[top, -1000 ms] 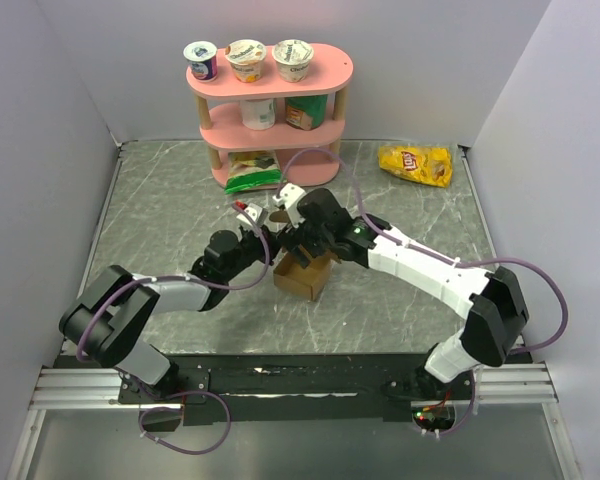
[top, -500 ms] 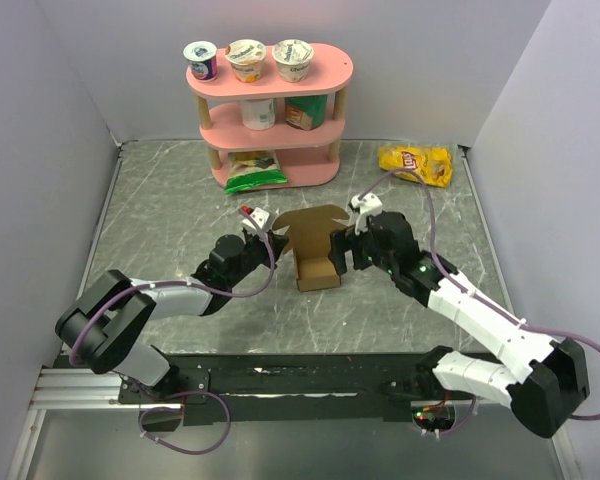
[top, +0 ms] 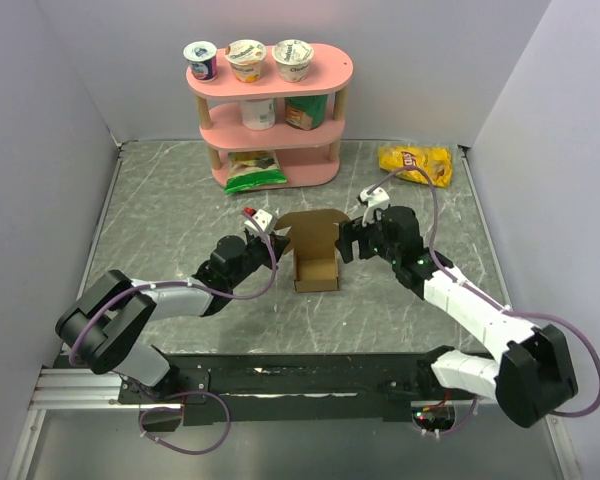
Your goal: Fold the paper box
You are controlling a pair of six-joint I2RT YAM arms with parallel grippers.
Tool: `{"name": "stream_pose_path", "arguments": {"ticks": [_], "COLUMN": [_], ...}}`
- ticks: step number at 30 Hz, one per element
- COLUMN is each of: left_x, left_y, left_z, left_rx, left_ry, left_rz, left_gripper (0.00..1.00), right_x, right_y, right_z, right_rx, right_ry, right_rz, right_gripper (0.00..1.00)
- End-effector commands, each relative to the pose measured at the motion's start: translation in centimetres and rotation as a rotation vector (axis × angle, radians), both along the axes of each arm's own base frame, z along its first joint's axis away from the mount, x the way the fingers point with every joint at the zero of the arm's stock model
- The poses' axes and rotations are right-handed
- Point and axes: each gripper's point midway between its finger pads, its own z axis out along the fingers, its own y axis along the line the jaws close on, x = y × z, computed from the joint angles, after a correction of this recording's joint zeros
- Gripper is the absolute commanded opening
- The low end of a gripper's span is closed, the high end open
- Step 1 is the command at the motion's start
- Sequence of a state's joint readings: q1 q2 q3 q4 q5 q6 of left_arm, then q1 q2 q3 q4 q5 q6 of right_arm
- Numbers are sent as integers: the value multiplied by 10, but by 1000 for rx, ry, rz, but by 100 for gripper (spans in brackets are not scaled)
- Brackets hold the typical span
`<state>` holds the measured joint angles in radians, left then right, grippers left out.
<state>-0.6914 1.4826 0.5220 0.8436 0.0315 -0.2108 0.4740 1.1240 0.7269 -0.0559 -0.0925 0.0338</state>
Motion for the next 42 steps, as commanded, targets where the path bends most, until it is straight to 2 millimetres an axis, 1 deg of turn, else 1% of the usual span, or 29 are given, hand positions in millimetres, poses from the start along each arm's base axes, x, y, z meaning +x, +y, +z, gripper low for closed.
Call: {"name": "stream_pose_path", "arguments": {"ticks": [1,5,7,8,10,13,14,17,19,20,21,22,24,25,26,28,30,31,32,34,35,36,37,38,41,42], "left_x": [-3,-3,-3,-3,-3,-3,-4,-3,-4,-3,-5,-4,-7,-8,-6,-5,-4,-4,-6,-6,-9,-9,-9,-11,-15,-17], "left_y": [-7,-7,-7,-7,-8,-10,-11,-12,-16,-16,-20,-22,-28,-32,-31,-32,-34,-35,-38,-41,-44,-46,-46,-48,-49,-48], "left_z": [3,3,4,3,3,2,2,3,5,5,4,7,2,5,1,2,-1,-1,-4,-5,-9,-9,-10,-12,-15,-17], "left_rx": [19,23,23,24,22,23,23,14,-5,-5,-7,-20,-17,-34,-31,-53,-56,-70,-71,-86,-81,-85,-88,-89,-92,-86], "left_ry": [-5,-7,-9,-8,-7,-3,-1,9,19,25,33,38,63,74,87,106,120,133,142,154,163,166,172,177,188,189], "left_rz": [-36,-35,-35,-36,-42,-47,-48,-42,-44,-31,-35,-25,-29,-32,-6,17,39,50,50,70,69,73,87,86,98,100], "left_gripper": [1,1,1,1,1,1,1,1,1,1,1,1,1,1,1,1,1,1,1,1,1,1,1,1,1,1], "right_x": [24,32,35,35,37,38,40,39,36,35,35,32,31,31,30,28,27,29,25,26,26,24,25,27,25,25], "right_y": [13,14,15,15,18,22,24,27,30,31,30,33,36,36,38,42,44,40,46,50,51,49,52,49,50,46], "right_z": [21,12,12,10,12,12,14,9,6,4,3,0,-1,-3,-4,-5,-6,-9,-10,-11,-12,-17,-16,-16,-18,-18], "right_rx": [17,-11,-17,-19,-14,-11,-7,-5,3,9,5,2,6,-4,1,11,5,-4,-14,-40,-70,-96,-93,-101,-95,-99], "right_ry": [-102,-116,-127,-128,-147,-152,-149,-95,-76,-62,-56,-40,-31,-26,-18,-11,-9,-4,2,6,-5,14,19,18,28,25], "right_rz": [105,129,135,143,153,173,178,183,188,177,158,157,134,108,95,43,9,-50,-49,-86,-119,-136,-157,-188,-227,-258], "right_gripper": [89,84,83,81,78,63,53,39,34,24,17,12,9,8,7,7,5,5,5,5,4,4,4,3,3,4]}}
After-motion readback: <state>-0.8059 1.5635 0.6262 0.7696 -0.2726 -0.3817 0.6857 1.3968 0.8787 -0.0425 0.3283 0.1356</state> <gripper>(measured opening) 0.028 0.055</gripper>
